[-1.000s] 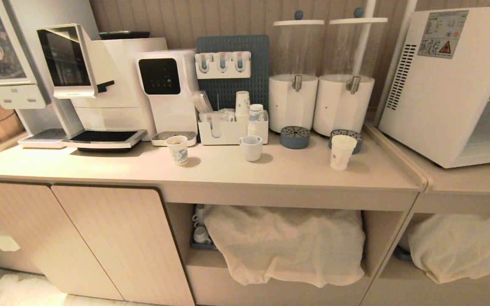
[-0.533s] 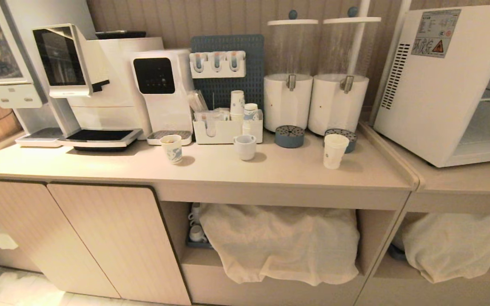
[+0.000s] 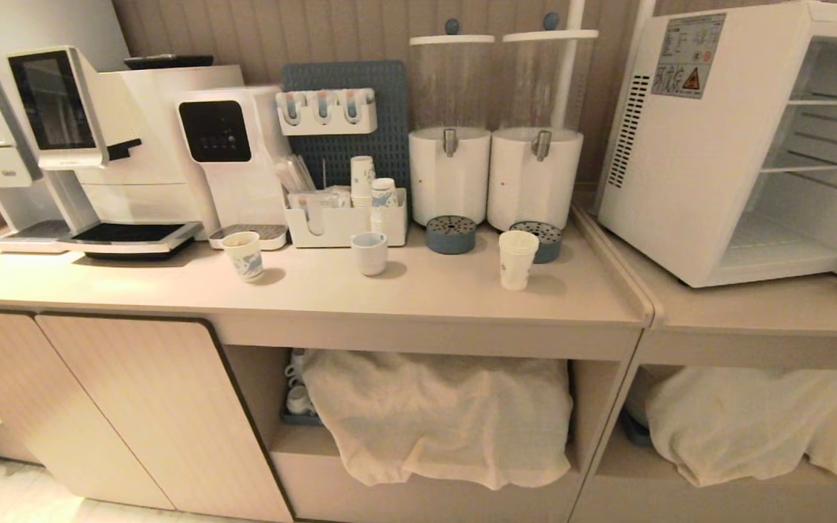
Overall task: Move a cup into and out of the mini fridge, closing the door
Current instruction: Close the freezer door
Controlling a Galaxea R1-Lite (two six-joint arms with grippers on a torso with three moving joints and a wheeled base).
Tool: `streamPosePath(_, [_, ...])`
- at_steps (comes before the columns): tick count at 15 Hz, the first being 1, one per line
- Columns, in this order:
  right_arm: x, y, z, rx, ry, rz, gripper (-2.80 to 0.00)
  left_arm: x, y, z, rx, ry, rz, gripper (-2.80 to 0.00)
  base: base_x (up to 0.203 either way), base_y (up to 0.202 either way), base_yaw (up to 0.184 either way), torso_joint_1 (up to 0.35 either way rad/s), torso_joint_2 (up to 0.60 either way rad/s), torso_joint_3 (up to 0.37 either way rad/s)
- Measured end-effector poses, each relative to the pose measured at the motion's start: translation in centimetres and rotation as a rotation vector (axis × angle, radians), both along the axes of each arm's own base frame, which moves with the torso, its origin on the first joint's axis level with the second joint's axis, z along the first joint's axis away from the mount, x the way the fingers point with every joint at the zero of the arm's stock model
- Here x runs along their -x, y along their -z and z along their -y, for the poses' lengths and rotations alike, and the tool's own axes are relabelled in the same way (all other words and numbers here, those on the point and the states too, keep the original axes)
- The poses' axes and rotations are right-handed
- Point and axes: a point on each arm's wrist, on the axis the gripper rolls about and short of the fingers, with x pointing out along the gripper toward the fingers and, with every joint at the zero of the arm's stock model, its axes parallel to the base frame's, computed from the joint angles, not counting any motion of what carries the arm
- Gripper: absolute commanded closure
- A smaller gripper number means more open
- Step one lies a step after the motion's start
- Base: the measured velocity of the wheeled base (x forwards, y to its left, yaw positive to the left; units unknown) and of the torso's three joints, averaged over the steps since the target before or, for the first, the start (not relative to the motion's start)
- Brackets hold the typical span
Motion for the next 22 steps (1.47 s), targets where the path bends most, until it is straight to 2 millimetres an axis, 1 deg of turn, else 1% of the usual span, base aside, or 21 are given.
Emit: streamPosePath(22, [0.02,0.00,0.00,0.005,0.000,-0.003,-2.80,0.00,0.02,0.00,0.002,-0.001,-0.002,-2.80,0.000,-0.192,0.000,0.003,0.00,0.003])
